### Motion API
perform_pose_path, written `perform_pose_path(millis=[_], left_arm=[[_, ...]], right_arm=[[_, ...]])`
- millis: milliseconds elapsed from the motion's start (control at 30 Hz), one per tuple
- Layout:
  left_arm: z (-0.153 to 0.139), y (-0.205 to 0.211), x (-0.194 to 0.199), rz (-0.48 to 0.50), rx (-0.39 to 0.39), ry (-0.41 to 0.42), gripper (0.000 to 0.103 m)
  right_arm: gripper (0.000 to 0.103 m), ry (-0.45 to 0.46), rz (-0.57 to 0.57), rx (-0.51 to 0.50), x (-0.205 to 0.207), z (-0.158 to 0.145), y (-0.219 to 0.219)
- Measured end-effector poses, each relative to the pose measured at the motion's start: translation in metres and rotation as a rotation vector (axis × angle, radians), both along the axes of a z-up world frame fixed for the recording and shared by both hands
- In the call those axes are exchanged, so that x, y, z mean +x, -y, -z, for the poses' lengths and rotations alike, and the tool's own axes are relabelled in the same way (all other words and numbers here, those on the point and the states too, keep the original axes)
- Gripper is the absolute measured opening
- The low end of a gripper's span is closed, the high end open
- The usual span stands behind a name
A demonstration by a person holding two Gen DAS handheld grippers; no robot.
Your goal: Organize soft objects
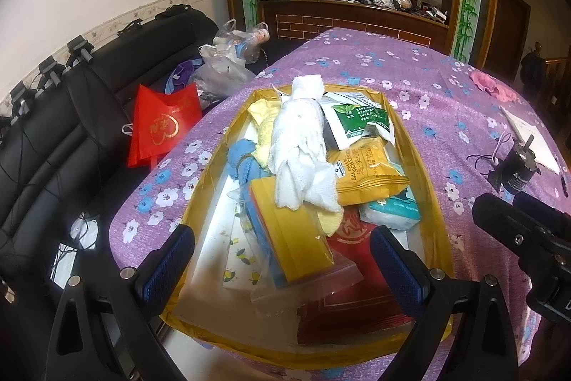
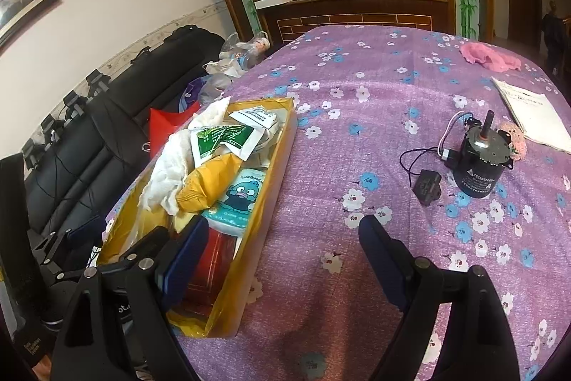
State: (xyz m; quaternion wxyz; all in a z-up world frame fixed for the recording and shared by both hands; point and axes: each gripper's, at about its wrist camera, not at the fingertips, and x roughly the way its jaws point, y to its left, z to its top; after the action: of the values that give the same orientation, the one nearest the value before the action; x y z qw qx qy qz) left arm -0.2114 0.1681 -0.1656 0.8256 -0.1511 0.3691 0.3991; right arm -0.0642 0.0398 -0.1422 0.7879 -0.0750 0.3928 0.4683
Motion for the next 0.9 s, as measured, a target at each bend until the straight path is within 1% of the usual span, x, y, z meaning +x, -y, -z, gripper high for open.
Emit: perform_pose_path(millis=[233, 900], left_arm=[[0.0017, -0.0026, -0.0034, -0.003, -0.016, 0.002, 0.100], [0.0023, -0.0037, -0.0055, 0.001, -0.004, 0.000, 0.100]], right_arm=[[0.085, 0.008, -0.003, -0.015, -0.0050, 0.0024, -0.0064], [0.085, 0.016, -0.008, -0.013, -0.0086, 0.0003, -0.0069]])
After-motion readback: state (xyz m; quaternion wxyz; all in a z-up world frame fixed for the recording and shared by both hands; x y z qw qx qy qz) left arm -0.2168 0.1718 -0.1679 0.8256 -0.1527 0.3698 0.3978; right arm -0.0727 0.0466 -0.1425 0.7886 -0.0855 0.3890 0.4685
